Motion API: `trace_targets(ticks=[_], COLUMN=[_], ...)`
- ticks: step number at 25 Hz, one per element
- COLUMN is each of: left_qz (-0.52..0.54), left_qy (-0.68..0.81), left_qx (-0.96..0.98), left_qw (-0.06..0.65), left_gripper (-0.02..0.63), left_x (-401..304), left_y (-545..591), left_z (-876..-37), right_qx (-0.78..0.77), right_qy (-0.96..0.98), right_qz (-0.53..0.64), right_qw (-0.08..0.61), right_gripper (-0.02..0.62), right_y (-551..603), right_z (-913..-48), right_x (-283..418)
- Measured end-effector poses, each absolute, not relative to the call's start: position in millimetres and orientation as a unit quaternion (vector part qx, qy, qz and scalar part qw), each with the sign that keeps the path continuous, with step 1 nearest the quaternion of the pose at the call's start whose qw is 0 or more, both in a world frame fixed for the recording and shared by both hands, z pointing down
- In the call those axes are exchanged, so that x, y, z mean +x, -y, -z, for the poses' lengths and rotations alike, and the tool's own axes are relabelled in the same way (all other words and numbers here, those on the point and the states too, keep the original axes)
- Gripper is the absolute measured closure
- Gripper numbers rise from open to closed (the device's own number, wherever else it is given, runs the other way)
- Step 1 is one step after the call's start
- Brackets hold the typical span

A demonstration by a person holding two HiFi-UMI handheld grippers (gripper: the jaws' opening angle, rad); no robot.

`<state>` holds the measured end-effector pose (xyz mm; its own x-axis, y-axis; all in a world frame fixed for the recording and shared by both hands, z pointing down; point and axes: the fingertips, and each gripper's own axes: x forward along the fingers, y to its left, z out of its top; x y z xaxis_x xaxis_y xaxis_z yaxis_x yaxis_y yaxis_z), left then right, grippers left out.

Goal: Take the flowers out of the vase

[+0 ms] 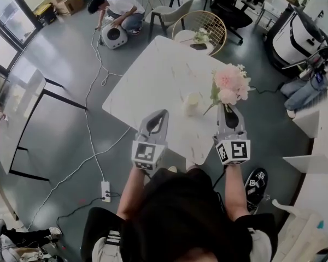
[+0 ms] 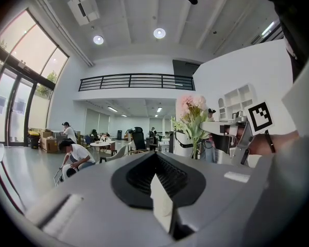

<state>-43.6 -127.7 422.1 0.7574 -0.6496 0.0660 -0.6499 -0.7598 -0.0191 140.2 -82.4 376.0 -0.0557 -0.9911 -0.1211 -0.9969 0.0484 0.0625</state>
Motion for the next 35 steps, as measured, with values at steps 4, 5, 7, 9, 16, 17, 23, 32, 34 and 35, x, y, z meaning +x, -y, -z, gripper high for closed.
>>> trace_targets(ticks=[4, 5, 7, 9, 16, 17, 23, 32, 34, 35], left_qz=[-0.033, -0.033, -0.033, -0.032, -0.036, -0.037, -0.045, -0.053, -0.055, -0.056], left_qy=[0.321, 0.315, 0.302, 0.288, 0.251, 0.247, 0.232, 0.224, 0.225, 0.226], left_qx=[0.947, 0.949, 0.953, 0.957, 0.967, 0.968, 0.972, 0.973, 0.973, 0.973], left_qw=[-0.001, -0.001, -0.001, -0.003, -0.007, -0.007, -0.005, -0.004, -0.003, -0.002], left_gripper=[0.598, 0.598, 0.598, 0.598, 0.598, 0.598, 0.598, 0.598, 0.598, 0.598], left_x=[-33, -30, -26, -20, -3, -1, 0, -1, -3, -3], left_y=[119, 118, 115, 105, 74, 71, 57, 46, 47, 48], left_z=[-419, -417, -414, -414, -422, -423, -428, -438, -438, -439], right_qx=[-0.704, -0.708, -0.716, -0.724, -0.742, -0.744, -0.753, -0.753, -0.754, -0.754], right_qy=[-0.709, -0.705, -0.697, -0.689, -0.67, -0.668, -0.658, -0.657, -0.656, -0.656], right_qz=[-0.054, -0.05, -0.04, -0.033, -0.021, -0.019, -0.006, 0.013, 0.016, 0.017], right_qw=[0.014, 0.011, 0.007, 0.002, -0.01, -0.01, -0.01, -0.015, -0.017, -0.017], right_gripper=[0.584, 0.584, 0.584, 0.584, 0.584, 0.584, 0.584, 0.584, 0.584, 0.584], right_y=[64, 60, 52, 39, -1, -5, -24, -44, -44, -44], right_z=[-384, -386, -390, -398, -423, -425, -438, -461, -462, -462], right_x=[145, 146, 147, 149, 152, 152, 148, 139, 140, 140])
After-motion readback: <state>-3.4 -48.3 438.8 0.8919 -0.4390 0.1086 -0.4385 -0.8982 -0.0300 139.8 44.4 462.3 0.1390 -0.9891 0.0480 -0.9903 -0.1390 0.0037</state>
